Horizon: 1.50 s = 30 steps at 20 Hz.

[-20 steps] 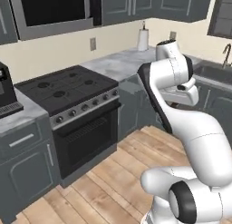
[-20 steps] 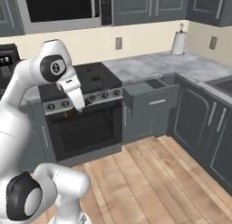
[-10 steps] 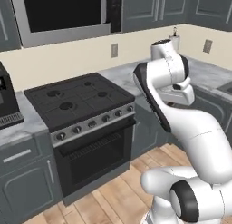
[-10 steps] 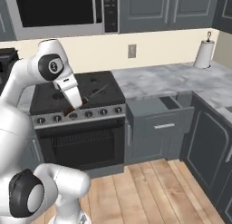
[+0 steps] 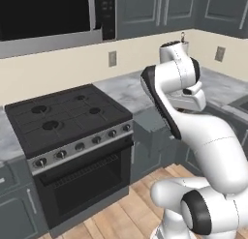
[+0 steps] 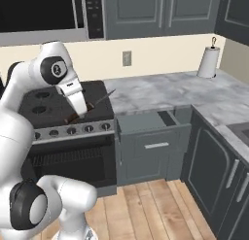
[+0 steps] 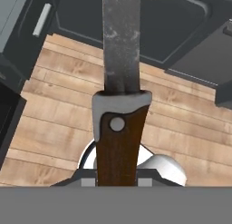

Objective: Pick up the metallic utensils from the counter and place them in the open drawer. Make sure not to pick up any wooden utensils.

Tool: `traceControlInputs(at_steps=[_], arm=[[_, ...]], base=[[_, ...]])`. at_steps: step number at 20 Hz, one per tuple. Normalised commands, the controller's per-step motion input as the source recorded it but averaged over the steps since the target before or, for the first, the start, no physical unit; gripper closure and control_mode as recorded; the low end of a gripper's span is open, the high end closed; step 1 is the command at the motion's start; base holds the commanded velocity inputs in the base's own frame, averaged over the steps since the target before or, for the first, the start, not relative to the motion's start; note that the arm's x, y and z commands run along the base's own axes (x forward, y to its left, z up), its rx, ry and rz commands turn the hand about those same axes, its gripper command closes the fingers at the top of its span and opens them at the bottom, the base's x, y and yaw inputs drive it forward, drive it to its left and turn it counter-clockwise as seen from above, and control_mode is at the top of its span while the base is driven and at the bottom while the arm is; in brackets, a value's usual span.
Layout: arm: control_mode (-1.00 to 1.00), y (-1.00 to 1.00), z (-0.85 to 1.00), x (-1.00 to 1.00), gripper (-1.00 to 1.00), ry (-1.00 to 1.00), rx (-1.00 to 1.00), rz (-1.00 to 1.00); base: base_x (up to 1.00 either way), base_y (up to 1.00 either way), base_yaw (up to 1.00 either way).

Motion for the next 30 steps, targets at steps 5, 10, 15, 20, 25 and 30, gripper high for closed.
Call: traceControlInputs(at_steps=[5, 10, 15, 20, 25, 30], arm=[[1.0, 0.0, 0.0, 0.0, 1.0, 0.0, 0.0, 0.0], [1.0, 0.0, 0.0, 0.0, 1.0, 0.0, 0.0, 0.0], [1.0, 0.0, 0.0, 0.0, 1.0, 0.0, 0.0, 0.0], [1.0, 0.0, 0.0, 0.0, 1.0, 0.0, 0.0, 0.0], [1.0, 0.0, 0.0, 0.0, 1.0, 0.0, 0.0, 0.0], [1.0, 0.0, 0.0, 0.0, 1.0, 0.0, 0.0, 0.0]], base=[[0.5, -0.46, 0.07], [0.56, -0.41, 0.17], [0.46, -0.35, 0.05], [0.55, -0.23, 0.0], [0.57, -0.09, 0.03], [0.28, -0.2, 0.17]])
